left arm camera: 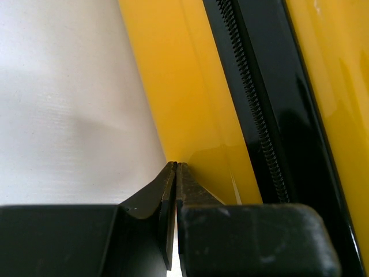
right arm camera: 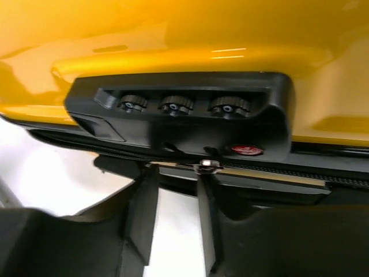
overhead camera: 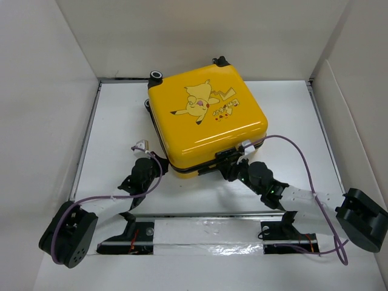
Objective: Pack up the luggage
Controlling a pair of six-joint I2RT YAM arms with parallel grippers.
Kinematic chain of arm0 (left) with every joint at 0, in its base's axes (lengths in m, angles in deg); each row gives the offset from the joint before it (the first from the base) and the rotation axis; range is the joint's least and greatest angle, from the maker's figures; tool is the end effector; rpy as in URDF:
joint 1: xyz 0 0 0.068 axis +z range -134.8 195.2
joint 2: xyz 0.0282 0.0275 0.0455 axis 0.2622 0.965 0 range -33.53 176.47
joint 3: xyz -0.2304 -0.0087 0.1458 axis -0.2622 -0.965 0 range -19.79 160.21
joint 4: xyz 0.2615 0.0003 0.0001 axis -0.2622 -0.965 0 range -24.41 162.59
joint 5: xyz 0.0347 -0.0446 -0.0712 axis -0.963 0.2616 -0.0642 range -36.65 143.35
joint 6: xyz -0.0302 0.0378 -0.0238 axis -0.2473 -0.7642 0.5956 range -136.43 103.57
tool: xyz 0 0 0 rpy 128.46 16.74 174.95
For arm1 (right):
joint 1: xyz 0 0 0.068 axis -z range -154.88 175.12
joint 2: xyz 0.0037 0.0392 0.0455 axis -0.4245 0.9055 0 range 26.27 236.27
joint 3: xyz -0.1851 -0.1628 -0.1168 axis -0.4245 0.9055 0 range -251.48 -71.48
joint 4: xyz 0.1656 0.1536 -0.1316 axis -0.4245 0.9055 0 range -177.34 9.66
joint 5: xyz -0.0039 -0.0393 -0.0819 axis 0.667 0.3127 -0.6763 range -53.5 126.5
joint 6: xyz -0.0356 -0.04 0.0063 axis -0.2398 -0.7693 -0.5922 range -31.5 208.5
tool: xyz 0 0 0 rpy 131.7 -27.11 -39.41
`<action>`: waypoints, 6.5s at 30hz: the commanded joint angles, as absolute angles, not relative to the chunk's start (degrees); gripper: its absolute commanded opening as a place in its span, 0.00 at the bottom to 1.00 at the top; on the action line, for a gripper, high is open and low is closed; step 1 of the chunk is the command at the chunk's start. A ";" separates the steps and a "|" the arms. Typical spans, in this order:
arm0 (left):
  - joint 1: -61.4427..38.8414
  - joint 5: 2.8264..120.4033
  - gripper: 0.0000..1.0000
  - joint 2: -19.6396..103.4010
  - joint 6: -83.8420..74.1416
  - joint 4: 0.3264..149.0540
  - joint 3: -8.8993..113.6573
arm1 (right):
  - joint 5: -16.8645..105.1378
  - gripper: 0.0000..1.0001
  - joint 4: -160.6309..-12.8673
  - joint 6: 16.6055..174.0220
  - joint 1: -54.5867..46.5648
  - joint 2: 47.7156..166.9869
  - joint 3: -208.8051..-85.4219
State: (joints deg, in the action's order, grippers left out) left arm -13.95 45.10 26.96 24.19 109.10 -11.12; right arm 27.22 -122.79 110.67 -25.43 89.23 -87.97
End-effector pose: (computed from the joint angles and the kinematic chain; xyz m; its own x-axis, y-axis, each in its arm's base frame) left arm 0.1719 -0.0900 0.1589 -0.4100 -0.5090 -0.7568 0.1241 0.7909 -0.5992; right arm 0.1438 0.1657 0.1914 -0.3622 0.1460 -0.9206 -0.5668 0.7496 0.3419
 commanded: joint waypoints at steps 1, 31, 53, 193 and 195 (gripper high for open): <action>-15.39 48.87 0.00 24.49 24.70 114.16 -8.28 | 23.15 0.29 -128.75 110.56 -25.33 89.29 -91.52; -15.39 50.36 0.00 19.56 22.07 110.55 -6.96 | 27.62 0.35 -118.45 110.21 -18.21 85.15 -90.64; -21.80 46.94 0.00 22.37 21.45 114.15 -3.18 | 26.22 0.00 -117.77 106.08 -31.64 91.39 -96.25; 10.36 52.21 0.00 15.69 34.64 113.37 -2.74 | 29.72 0.61 -98.26 106.52 -18.39 71.45 -89.41; 10.36 52.30 0.00 16.13 34.63 113.45 -2.56 | 29.47 0.67 -97.98 106.87 -18.39 70.14 -88.80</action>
State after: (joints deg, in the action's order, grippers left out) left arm 12.22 43.00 16.58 43.53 109.60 -2.42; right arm 29.38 -98.83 107.39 -18.11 71.55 -86.40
